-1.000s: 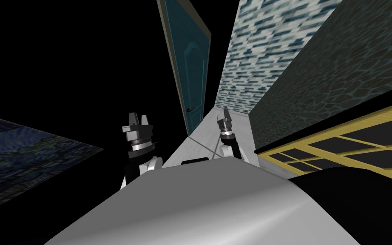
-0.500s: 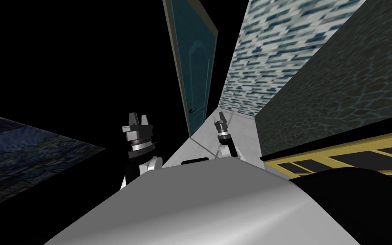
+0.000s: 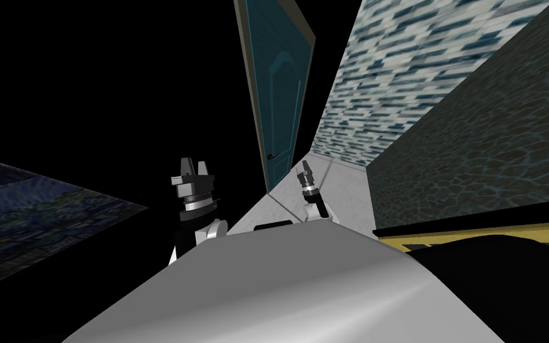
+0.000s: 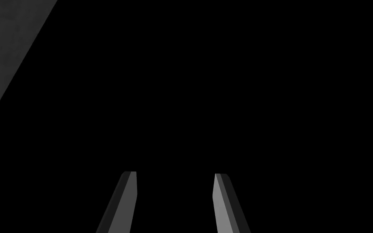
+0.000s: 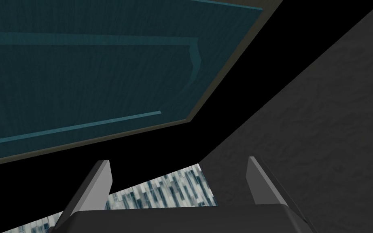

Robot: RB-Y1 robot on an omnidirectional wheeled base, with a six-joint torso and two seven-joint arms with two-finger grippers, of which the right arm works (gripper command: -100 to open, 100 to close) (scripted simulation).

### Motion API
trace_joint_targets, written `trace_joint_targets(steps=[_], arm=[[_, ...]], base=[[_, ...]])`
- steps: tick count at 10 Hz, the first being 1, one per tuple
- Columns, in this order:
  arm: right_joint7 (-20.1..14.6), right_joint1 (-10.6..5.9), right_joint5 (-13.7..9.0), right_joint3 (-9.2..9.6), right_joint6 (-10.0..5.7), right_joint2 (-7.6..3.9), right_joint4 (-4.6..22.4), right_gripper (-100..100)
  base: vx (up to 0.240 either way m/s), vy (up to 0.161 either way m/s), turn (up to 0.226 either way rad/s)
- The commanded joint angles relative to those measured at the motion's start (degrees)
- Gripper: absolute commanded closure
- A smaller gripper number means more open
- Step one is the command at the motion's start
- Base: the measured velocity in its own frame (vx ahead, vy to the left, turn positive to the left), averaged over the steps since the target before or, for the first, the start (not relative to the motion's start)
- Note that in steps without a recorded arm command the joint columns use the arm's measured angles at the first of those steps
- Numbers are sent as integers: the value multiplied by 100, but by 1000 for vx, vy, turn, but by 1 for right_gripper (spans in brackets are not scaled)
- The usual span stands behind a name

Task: Pull the door open

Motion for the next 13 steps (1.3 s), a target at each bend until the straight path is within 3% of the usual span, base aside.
trace_joint_targets(steps=[1, 9, 10, 12, 13], arm=[[-38, -86, -39, 36, -71, -66, 238, -100], [-260, -542, -269, 296, -419, -465, 1507, -100], [-260, -542, -269, 296, -419, -465, 1565, -100], [-326, -676, -337, 372, -521, -581, 1929, -100], [-326, -676, -337, 372, -521, -581, 1954, -100]], base=[[49, -18, 97], [73, -45, 138], [61, -44, 51], [50, -46, 132], [39, -38, 63]])
